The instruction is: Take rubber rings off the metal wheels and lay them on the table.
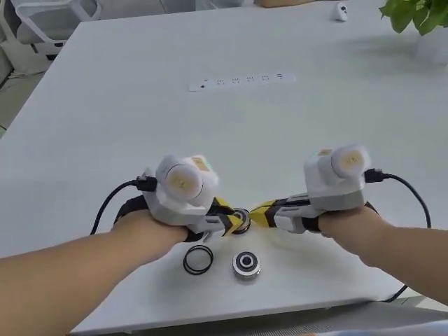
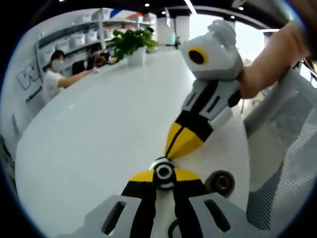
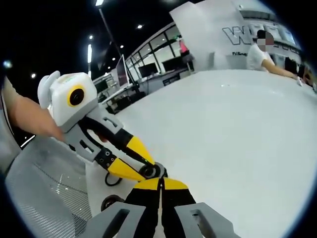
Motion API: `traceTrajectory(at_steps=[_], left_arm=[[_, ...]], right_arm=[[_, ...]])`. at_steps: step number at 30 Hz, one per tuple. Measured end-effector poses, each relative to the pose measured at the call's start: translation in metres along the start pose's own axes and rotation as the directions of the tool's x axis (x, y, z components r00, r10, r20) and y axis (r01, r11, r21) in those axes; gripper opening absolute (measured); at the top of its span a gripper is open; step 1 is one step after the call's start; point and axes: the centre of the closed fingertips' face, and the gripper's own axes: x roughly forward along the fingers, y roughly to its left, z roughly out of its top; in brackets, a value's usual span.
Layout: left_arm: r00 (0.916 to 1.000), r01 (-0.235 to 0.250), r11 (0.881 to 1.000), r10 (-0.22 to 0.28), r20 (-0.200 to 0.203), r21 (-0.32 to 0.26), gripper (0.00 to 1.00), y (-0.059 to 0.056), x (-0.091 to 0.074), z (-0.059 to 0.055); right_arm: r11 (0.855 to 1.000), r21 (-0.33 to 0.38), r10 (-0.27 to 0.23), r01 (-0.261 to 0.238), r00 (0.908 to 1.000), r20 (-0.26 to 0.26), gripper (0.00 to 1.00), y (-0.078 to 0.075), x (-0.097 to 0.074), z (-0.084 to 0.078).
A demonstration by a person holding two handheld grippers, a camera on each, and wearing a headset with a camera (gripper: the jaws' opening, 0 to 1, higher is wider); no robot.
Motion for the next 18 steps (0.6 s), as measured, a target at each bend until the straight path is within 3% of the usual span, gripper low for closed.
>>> traceTrajectory(at_steps=[18], left_arm=[[1.0, -0.005, 1.0, 0.005, -0.003, 0.007, 0.12, -0.0011, -0.0002, 0.0005]], right_arm=[[1.0, 0.011, 0.007, -0.007, 1.0, 0.004, 0.0, 0.005, -0.0006, 0.002]])
